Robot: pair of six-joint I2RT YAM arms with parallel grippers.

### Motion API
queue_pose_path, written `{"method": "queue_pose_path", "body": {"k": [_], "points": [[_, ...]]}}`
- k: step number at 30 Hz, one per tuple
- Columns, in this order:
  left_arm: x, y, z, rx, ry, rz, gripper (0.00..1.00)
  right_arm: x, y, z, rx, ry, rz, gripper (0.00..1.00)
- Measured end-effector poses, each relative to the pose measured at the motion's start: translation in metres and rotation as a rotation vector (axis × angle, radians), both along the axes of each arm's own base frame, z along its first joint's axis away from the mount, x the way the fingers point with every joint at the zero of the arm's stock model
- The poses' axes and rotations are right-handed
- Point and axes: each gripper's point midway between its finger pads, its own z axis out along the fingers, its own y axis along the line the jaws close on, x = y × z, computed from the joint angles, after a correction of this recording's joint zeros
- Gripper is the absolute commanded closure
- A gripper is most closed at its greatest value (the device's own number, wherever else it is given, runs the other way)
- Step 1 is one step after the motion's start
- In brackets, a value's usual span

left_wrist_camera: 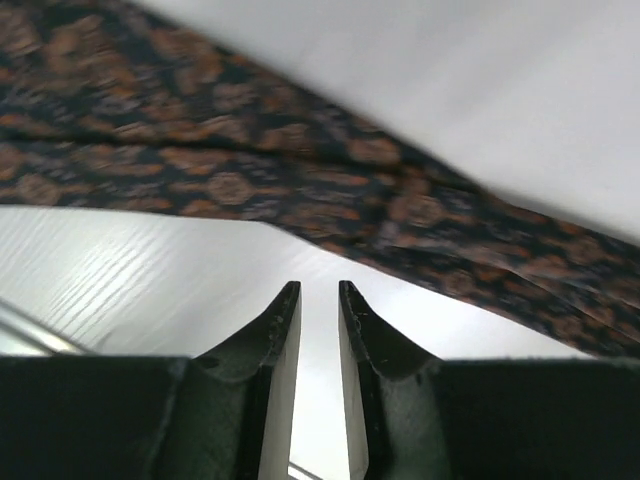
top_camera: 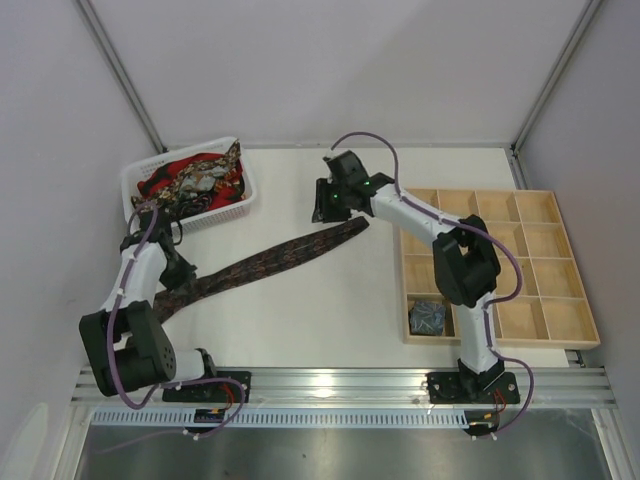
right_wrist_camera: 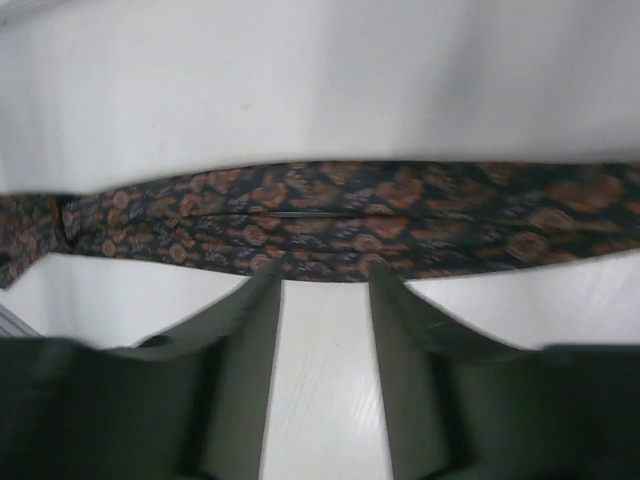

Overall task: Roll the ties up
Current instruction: Flatten the tie

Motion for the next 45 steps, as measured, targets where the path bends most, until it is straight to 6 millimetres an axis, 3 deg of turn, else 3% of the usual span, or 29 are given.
{"method": "queue_pose_path", "body": {"k": [3,6,7,8,15,24,36,45], "points": [[-0.024,0.016,-0.009,0.025,0.088,0.088,0.74,-0.013,0.030,-0.007,0.033,0.029,0.046,0.72],[-0.043,0.023,-0.014,0.034,0.147,0.158,0.64,-0.028,0.045,-0.024,0.037,0.083,0.081,0.73],[-0.047,0.024,-0.015,0.038,0.160,0.177,0.55,-0.032,0.047,-0.031,0.032,0.102,0.090,0.73],[-0.050,0.024,-0.016,0.038,0.167,0.195,0.52,-0.035,0.048,-0.036,0.028,0.115,0.096,0.73],[-0.067,0.028,-0.030,0.009,0.215,0.332,0.53,-0.056,0.048,-0.060,0.009,0.187,0.133,0.75],[-0.067,0.044,-0.040,0.009,0.217,0.421,0.55,-0.065,0.053,-0.070,0.001,0.212,0.162,0.74],[-0.066,0.062,-0.044,0.062,0.216,0.429,0.69,-0.070,0.057,-0.078,-0.002,0.231,0.190,0.74],[-0.065,0.067,-0.055,0.064,0.250,0.408,0.66,-0.076,0.063,-0.089,-0.010,0.256,0.208,0.75]]}}
